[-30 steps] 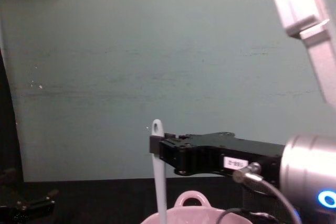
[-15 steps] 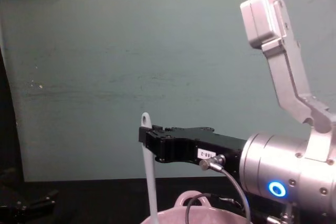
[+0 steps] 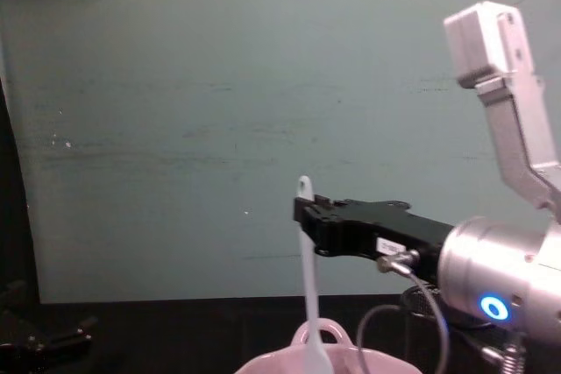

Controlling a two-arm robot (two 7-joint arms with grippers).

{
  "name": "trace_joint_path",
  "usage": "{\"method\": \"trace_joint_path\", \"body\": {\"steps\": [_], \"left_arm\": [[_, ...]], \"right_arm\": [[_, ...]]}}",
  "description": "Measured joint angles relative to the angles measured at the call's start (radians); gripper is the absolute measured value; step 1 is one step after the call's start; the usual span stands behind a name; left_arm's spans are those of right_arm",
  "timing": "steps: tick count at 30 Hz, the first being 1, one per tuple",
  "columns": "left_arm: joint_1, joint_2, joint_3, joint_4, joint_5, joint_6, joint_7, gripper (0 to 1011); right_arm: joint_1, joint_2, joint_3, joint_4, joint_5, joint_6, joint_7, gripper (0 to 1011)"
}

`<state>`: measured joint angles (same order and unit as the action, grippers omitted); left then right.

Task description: Use the one hand to pick up the spoon and stir the clear water in the bowl.

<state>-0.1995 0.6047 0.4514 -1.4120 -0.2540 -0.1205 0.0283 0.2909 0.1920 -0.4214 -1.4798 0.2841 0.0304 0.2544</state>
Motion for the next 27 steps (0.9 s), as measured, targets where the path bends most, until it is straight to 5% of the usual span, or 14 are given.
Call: {"method": "trace_joint_path", "body": {"steps": [12,27], "left_arm": [[0.0,0.0,0.0,0.0,0.0,0.0,0.0,1011],[0.0,0.0,0.0,0.0,0.0,0.0,0.0,1011]], "right_arm": [[-0.1,0.072,0.048,-0.146,-0.013,0.057,0.024,112],[-0.192,0.18,0.081,-0.317,0.034,0.185,0.063,112]]}}
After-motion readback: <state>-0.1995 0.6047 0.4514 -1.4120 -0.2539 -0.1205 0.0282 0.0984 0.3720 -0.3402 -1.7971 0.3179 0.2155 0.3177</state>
